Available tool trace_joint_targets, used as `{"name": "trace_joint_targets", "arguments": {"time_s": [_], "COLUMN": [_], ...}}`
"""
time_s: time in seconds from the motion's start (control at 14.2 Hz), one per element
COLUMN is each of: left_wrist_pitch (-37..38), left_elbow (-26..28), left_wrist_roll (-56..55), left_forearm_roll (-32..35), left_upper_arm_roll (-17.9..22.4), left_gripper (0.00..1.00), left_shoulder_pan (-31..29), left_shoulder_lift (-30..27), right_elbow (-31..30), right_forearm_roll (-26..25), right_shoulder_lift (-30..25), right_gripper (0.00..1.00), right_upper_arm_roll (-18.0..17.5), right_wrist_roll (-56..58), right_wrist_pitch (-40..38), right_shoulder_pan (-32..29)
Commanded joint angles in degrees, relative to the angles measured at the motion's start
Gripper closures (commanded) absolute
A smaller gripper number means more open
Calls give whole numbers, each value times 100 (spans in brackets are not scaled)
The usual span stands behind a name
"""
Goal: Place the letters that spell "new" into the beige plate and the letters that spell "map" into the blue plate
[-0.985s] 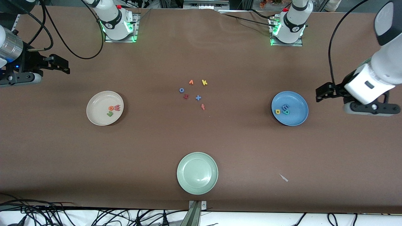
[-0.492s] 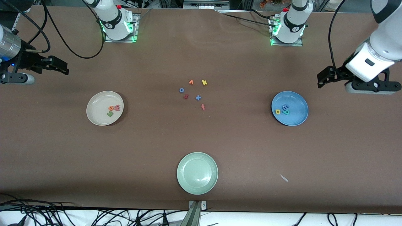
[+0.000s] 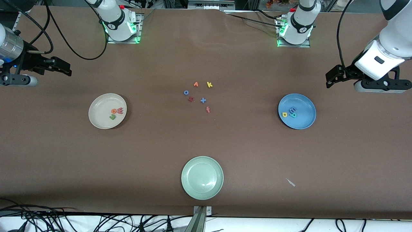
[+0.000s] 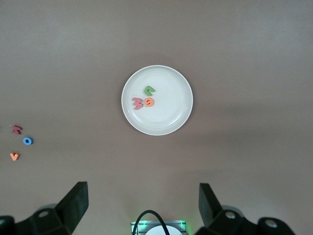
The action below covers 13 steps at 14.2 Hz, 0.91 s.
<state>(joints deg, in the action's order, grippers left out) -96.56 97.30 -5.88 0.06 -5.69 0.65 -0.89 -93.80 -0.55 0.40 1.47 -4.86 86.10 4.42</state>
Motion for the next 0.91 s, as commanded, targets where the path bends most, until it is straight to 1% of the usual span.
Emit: {"name": "trace_joint_targets", "arguments": {"time_s": [0.0,0.84], "left_wrist_pitch": [103,111], "left_elbow": [-212,-221], "left_wrist_roll": [69,78], "left_forearm_roll": [-85,-85], "left_upper_arm_roll": [50,42], "left_gripper": [0,0], "left_shoulder_pan": [6,14], "left_shoulder_lift": [116,116], "right_elbow": [-86,-68], "right_forearm_roll": [-33,2], "right_shoulder_lift": [-76,-76], "right_gripper": [0,0], "right_upper_arm_roll": [-51,-42], "right_wrist_roll": [-111,232], "right_wrist_pitch": [-32,-76], "right_shoulder_pan": [-73,-73]}}
